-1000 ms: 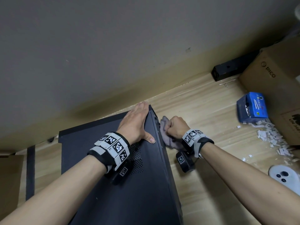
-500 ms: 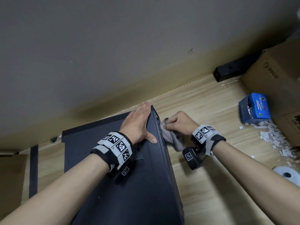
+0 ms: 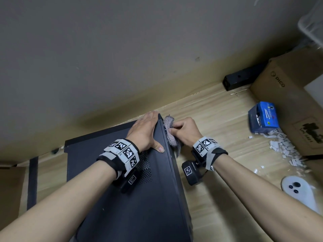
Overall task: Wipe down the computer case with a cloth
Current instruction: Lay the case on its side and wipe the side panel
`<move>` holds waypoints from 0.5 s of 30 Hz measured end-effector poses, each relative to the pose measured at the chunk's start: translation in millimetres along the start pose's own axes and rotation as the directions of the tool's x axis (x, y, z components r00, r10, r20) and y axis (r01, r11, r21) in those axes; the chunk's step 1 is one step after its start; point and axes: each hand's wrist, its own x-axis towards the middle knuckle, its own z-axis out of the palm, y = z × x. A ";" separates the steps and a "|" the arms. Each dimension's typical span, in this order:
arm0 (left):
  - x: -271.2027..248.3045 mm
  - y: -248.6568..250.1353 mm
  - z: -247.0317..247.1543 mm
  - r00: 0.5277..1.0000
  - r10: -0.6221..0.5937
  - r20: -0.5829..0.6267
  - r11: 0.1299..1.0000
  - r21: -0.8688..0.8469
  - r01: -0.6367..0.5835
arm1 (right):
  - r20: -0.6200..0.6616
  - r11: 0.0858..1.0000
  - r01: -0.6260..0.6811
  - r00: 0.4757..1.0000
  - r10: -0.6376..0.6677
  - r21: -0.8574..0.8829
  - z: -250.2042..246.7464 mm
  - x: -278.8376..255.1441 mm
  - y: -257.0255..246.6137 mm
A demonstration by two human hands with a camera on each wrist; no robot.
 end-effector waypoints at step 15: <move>-0.2 -1.5 1.1 1.000 -0.007 0.007 1.000 0.003 0.007 | -0.093 0.992 0.115 0.988 -0.121 -0.059 3.0 -12.9 -5.1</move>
